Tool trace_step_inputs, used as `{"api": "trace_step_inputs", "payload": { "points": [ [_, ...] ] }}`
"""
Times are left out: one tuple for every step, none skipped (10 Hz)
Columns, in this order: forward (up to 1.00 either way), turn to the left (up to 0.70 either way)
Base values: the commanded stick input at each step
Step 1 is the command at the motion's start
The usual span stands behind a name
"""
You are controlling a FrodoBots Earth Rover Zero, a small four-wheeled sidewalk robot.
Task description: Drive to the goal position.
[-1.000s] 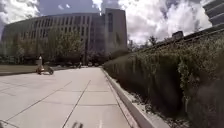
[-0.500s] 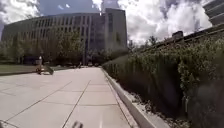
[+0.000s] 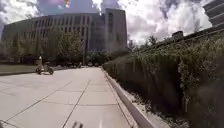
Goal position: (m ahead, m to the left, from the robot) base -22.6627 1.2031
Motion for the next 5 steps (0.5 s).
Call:
{"api": "trace_step_inputs", "payload": {
  "points": [
    [0.02, 0.11],
    [0.00, 0.01],
    [-0.60, 0.00],
    [-0.68, 0.00],
    [-0.25, 0.00]
  ]
}}
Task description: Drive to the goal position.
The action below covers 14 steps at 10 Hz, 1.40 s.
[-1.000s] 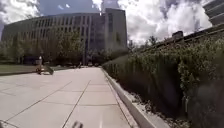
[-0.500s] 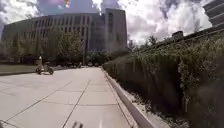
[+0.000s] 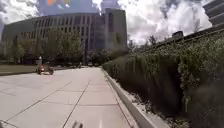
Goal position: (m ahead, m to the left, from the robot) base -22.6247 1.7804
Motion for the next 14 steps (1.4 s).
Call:
{"api": "trace_step_inputs", "payload": {
  "points": [
    [0.48, 0.00],
    [0.62, 0.00],
    [0.70, 0.00],
    [0.70, 0.00],
    [0.70, 0.02],
    [0.70, 0.15],
    [0.70, 0.35],
    [0.70, 0.35],
    [0.70, 0.35],
    [0.70, 0.35],
    [0.70, 0.35],
    [0.70, 0.35],
    [0.66, 0.29],
    [0.22, 0.08]
  ]
}}
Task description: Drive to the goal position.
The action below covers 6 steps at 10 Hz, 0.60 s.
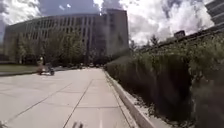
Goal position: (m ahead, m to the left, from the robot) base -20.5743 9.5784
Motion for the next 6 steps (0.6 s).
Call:
{"api": "trace_step_inputs", "payload": {
  "points": [
    [0.05, 0.00],
    [0.05, 0.00],
    [0.05, 0.00],
    [0.04, 0.00],
    [0.04, 0.00],
    [0.04, 0.00]
  ]
}}
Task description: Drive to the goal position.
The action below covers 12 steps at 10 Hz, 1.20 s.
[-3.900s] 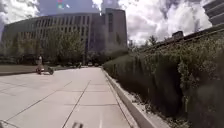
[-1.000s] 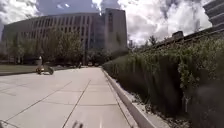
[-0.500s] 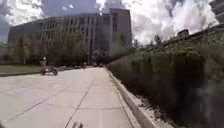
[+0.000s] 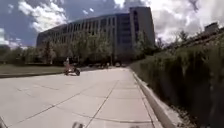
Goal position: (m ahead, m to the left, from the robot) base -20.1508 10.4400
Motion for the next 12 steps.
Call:
{"api": "trace_step_inputs", "payload": {
  "points": [
    [0.04, 0.00],
    [0.00, 0.00],
    [0.00, 0.00],
    [0.00, 0.00],
    [0.00, 0.00],
    [0.00, 0.00],
    [0.00, 0.00],
    [0.00, 0.00],
    [0.00, 0.00],
    [0.00, 0.00],
    [0.05, 0.00],
    [0.08, 0.00]
  ]
}}
